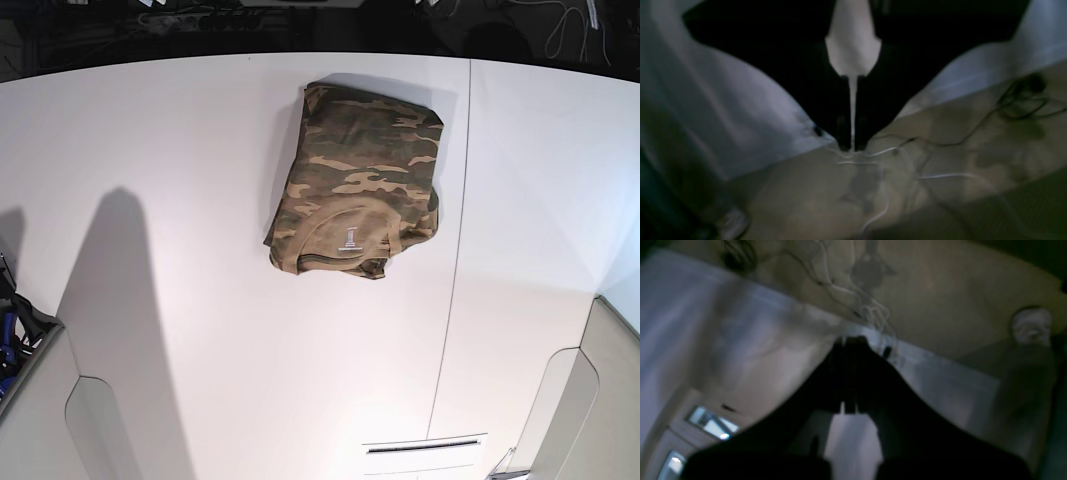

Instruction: Fold the T-shirt properly

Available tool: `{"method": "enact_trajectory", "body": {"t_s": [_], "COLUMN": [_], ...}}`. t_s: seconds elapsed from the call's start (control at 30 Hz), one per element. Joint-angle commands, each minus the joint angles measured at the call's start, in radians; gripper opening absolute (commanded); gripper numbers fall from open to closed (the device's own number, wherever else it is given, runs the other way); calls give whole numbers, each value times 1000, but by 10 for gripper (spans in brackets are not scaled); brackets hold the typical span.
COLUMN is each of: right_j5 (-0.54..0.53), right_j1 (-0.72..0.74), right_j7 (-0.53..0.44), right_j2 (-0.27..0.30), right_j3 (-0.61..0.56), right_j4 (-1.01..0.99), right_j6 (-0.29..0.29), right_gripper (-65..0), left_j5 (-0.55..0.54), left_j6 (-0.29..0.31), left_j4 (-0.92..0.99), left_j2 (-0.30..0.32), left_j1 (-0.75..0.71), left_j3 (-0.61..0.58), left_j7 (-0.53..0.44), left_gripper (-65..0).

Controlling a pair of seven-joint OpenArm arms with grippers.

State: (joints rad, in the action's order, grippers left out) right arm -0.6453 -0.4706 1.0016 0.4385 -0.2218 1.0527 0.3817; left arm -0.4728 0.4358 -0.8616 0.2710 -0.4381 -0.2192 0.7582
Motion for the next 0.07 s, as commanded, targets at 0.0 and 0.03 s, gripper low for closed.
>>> {"method": "enact_trajectory", "body": {"t_s": [0.0, 0.03], "right_j5": [-8, -4], "right_j1": [9, 21], "right_j7": [8, 8], "right_j2": [-5, -16], "right_j3": [2, 3], "right_j4": [-8, -18], "right_j6": [6, 7], "right_gripper": [-650, -650], "left_j5": [0, 0], "left_j6": [6, 6], "left_j4": [10, 15], "left_j2": [1, -10], "left_j1": [3, 13], "left_j3": [2, 2], "left_j7": [11, 11], "left_gripper": [-620, -620]}}
